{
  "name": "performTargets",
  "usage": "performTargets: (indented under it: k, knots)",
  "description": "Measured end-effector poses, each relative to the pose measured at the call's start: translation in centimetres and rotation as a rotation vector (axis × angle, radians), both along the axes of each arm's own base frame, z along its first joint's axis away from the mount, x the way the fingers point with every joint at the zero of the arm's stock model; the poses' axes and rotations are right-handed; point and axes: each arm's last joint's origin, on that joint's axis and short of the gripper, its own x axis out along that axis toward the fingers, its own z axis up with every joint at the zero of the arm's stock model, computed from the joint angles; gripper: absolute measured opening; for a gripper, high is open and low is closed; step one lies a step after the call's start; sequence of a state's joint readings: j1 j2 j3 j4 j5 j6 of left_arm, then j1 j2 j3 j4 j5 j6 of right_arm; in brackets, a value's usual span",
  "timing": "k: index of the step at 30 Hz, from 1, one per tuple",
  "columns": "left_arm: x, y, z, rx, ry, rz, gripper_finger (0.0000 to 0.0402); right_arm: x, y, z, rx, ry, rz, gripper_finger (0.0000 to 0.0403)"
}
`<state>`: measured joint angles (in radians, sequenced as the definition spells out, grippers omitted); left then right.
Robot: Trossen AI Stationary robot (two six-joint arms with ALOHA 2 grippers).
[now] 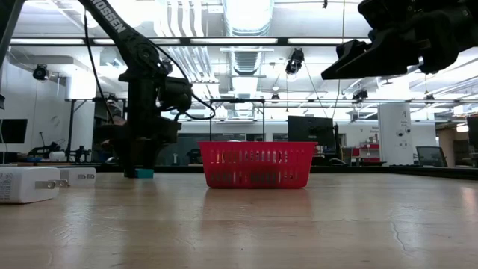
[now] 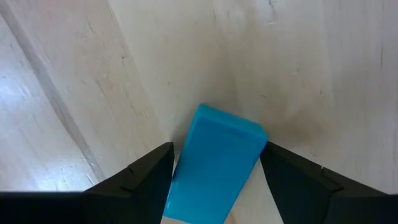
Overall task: Pick & Place Office items
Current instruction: Put the blue digital clock into the yellow bin
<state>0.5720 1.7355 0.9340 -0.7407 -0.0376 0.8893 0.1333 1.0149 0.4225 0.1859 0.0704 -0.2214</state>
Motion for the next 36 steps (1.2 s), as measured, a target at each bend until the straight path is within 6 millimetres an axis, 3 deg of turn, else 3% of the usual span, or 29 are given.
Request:
performTargets:
  k: [5,10,36]
  knots:
    - [-0.05,-0.03,-0.02,-0.003,0.004,0.011,0.0221,0.02,0.0,0.04,0.0,-0.005,0.0,0.0201]
    - [-0.14,-0.1,-0.04,-0.01,0.011,0.024,0.0149,0.02,0.0,0.05,-0.001,-0.005,0.001,0.0201]
    - [-0.15,-0.33,0.28,-0.069,-0.042,0.113,0.0148,0.05,0.01,0.1,-0.015,-0.012,0.007,0.0201]
